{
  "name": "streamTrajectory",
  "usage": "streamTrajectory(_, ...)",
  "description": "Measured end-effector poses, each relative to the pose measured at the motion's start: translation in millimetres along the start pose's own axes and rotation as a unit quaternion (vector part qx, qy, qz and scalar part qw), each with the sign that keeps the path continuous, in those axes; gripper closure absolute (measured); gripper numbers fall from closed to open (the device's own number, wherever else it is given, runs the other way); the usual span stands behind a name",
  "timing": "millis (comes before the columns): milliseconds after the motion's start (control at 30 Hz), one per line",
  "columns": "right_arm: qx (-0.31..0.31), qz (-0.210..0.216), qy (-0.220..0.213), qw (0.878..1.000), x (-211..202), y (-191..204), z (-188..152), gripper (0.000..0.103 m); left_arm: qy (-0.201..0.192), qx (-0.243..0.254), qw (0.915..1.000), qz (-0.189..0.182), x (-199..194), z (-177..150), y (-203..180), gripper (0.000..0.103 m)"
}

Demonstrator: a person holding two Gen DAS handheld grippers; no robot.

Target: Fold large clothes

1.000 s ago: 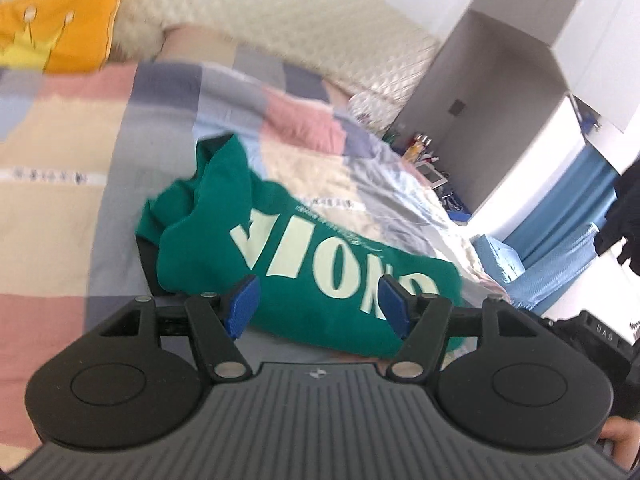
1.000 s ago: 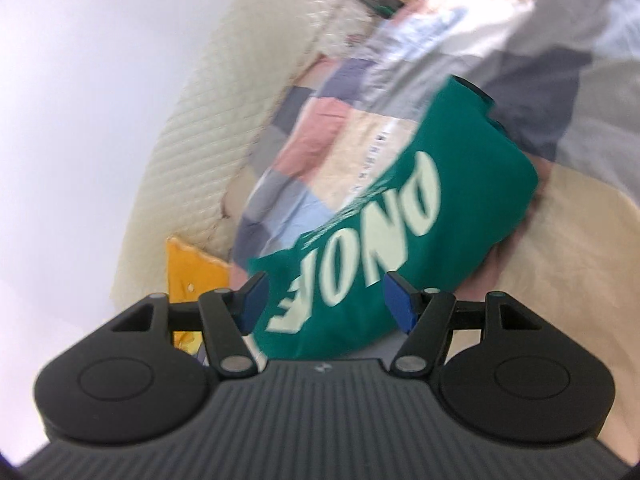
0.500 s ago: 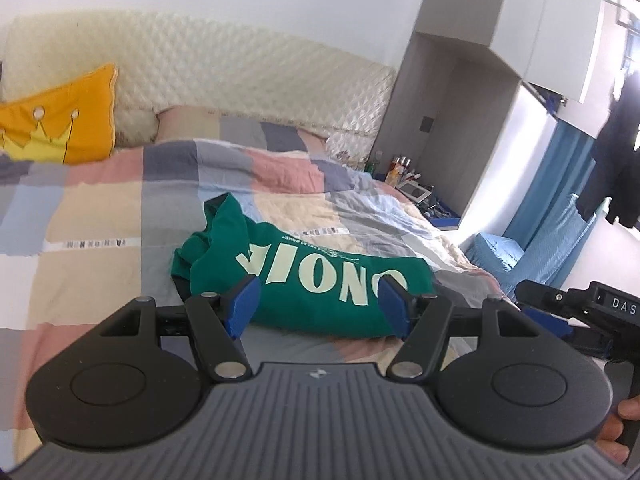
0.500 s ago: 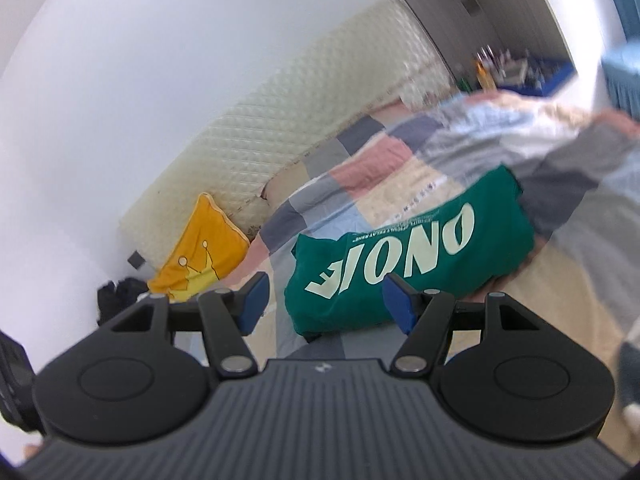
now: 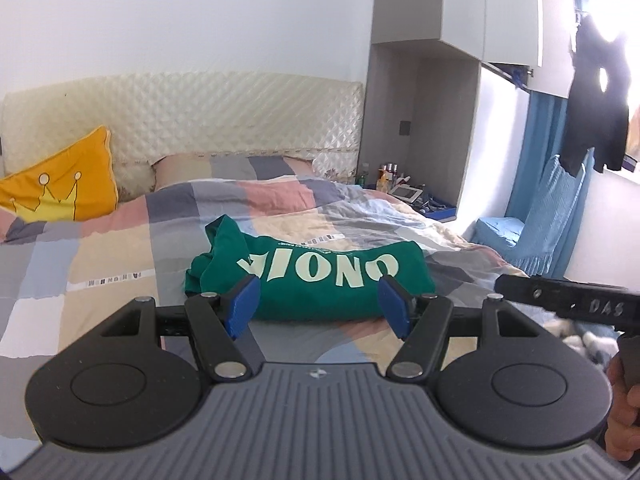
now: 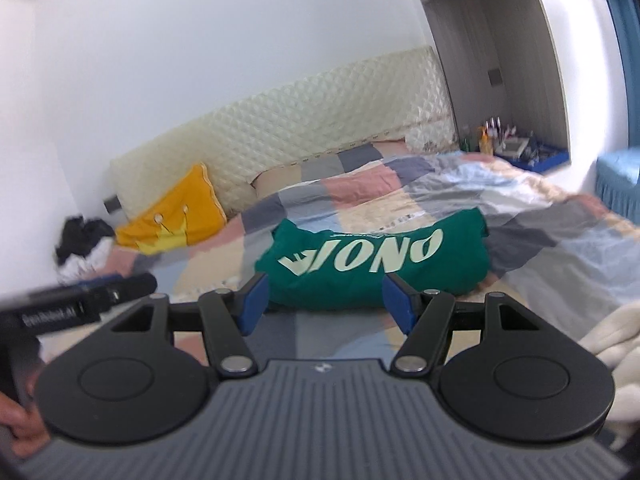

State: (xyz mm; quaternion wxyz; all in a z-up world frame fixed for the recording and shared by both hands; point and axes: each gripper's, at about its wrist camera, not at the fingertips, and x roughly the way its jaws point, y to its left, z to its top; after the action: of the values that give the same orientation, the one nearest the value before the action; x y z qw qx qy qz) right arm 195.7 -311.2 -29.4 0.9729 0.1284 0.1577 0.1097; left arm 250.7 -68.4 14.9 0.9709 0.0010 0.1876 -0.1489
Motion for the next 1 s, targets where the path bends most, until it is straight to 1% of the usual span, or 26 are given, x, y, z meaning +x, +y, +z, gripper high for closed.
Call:
streamTrajectory(100,-0.017,-0.006,-0.008,1.0,-5,3,-15,0.037,-0.007,0.006,1.0,0.001,-10,-13,-5,0.033)
streamTrajectory(233,-0.037,-0.007,-0.017,0.999,-6,9,-31,0.037,-0.008,0.002,0.9999,-0.007,-19,-29,-8,0.033)
streamTrajectory(367,-0.044,-0.01,-0.018,0.999,-9,12,-44,0.037,-0.009,-0.006,0.9999,-0.003,-23,-42,-7,0.033)
streamTrajectory(533,-0.054,-0.023,-0.014,0.998,-5,11,-59,0.037,-0.004,0.0,1.0,0.0,-22,-55,-9,0.033)
streamTrajectory(633,-0.052,-0.031,-0.008,0.998,-1,8,-66,0.037,-0.005,0.004,1.0,0.005,-21,-61,-11,0.033)
streamTrajectory(733,-0.05,-0.04,-0.004,0.998,3,5,-73,0.037,-0.004,0.001,1.0,0.001,-20,-66,-12,0.033)
streamTrajectory(833,-0.054,-0.043,-0.007,0.998,2,5,-77,0.037,-0.003,0.003,1.0,0.004,-18,-71,-13,0.033)
streamTrajectory(933,-0.053,-0.047,-0.007,0.997,3,4,-79,0.037,0.003,-0.011,0.9999,-0.006,-16,-74,-11,0.033)
streamTrajectory(1000,-0.052,-0.049,-0.006,0.997,3,3,-81,0.037,0.006,-0.012,0.9999,-0.006,-14,-76,-10,0.033)
